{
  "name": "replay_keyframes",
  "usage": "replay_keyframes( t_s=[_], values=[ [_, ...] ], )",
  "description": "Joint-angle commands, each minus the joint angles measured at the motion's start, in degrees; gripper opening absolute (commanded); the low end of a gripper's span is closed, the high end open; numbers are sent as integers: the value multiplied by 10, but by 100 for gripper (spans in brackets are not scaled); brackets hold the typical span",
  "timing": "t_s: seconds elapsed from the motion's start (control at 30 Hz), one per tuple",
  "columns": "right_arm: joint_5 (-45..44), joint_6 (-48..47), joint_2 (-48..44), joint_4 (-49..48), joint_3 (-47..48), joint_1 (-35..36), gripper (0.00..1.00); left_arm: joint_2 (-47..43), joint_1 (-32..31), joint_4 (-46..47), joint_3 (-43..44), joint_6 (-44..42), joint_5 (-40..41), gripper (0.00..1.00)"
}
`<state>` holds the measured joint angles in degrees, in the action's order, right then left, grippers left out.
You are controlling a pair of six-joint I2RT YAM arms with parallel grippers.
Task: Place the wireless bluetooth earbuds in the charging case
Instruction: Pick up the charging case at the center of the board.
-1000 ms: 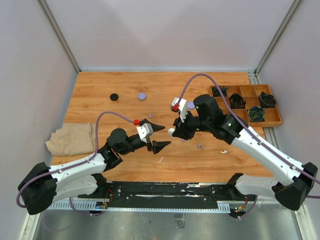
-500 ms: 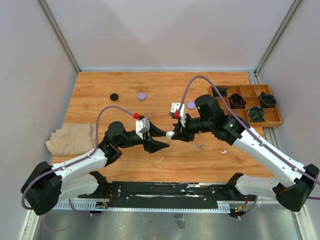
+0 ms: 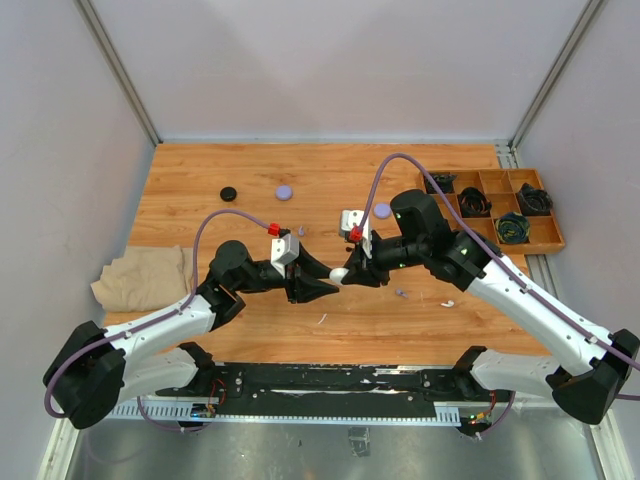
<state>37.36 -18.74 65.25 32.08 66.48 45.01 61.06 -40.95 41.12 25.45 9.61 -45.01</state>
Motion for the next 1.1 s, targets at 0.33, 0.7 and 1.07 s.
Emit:
replay_keyframes(
  t_s=[0.33, 0.7, 1.07],
  values=[
    [19, -19, 0, -13, 3, 13, 2, 2, 1, 44, 21, 29, -54, 34],
    [23, -21, 10, -18, 4, 17, 3, 8, 1, 44, 28, 37, -72, 34],
    [20, -22, 21, -21, 6, 18, 3, 11, 1, 44, 27, 33, -79, 30]
  ],
)
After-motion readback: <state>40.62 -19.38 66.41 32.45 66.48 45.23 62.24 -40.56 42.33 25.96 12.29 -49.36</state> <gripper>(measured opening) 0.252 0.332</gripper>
